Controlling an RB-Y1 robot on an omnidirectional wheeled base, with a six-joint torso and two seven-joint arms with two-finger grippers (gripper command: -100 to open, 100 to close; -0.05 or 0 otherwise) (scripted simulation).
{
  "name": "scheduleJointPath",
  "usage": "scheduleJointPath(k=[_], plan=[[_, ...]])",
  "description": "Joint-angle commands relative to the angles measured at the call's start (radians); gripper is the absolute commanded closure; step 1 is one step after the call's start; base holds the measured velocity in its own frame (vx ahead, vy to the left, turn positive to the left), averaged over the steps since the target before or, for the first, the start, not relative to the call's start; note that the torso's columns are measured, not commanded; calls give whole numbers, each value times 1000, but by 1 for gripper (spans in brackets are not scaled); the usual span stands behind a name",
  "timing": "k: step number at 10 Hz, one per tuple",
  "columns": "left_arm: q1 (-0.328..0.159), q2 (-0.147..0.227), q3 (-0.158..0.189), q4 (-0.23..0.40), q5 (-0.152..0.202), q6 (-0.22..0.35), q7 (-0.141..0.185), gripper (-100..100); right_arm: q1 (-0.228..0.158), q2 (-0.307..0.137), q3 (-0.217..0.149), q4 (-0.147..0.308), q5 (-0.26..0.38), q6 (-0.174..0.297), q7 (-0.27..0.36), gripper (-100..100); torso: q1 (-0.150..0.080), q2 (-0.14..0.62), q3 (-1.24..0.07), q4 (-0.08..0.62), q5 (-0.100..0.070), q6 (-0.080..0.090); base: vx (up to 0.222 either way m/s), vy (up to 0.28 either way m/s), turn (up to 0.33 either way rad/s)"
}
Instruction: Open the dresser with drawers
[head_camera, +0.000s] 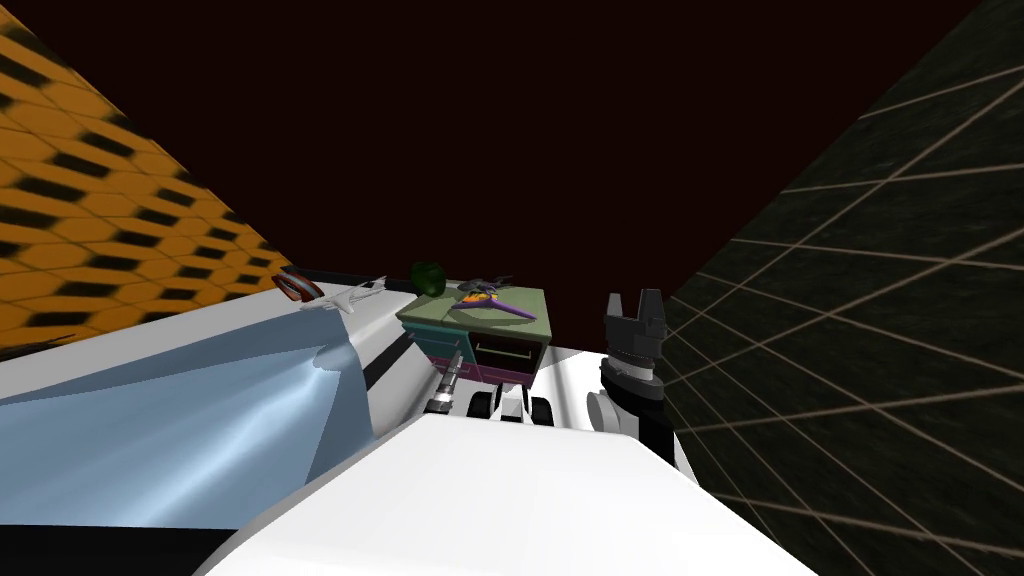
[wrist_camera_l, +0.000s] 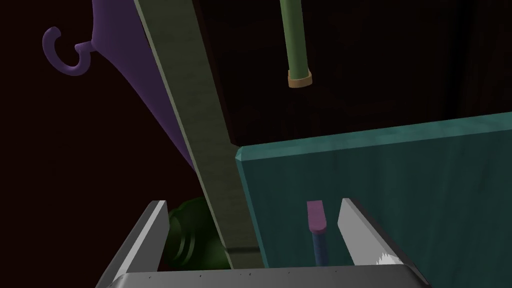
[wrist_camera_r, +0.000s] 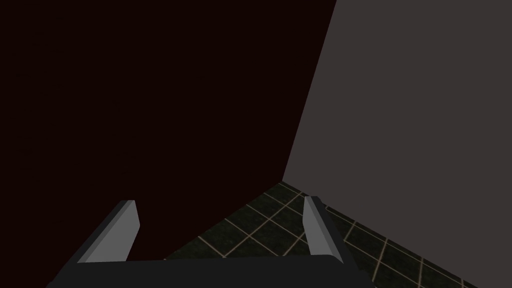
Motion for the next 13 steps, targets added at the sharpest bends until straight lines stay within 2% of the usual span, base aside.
scheduleJointPath(k=[1, 3, 6, 7, 10, 11, 13], plan=[[-15, -25, -2, 94, -3, -50, -1, -100, 0, 0, 0, 0, 0, 0, 0, 0, 0, 1, 1, 0, 0, 0, 105, -5, -44], [-23, -36, -3, 137, -4, -72, 0, -100, 0, 0, 0, 0, 0, 0, 0, 0, -1, 1, 1, 0, 0, 0, 87, -9, -22], [-42, -74, -4, 240, -7, -126, 1, -100, 0, 0, 0, 0, 0, 0, 0, 0, 0, 2, 2, 1, 0, 0, 66, -5, -28], [-42, -74, -4, 244, -7, -126, 1, -100, 0, 0, 0, 0, 0, 0, 0, 0, -1, 1, 1, 1, 0, 0, 50, -6, -6], [-56, -117, -5, 317, -9, -163, 1, -100, 0, 0, 0, 0, 0, 0, 0, 0, 0, 4, 2, 1, 0, 0, 4, 8, -24], [-65, -105, -2, 324, -6, -165, 2, -100, 0, 0, 0, 0, 0, 0, 0, 0, 0, 2, 2, 1, 0, 0, 0, 0, 0], [-94, -101, 2, 311, -4, -126, 9, -100, 0, 0, 0, 0, 0, 0, 0, 0, -1, 2, 1, 1, 0, 0, -19, -9, 11]])
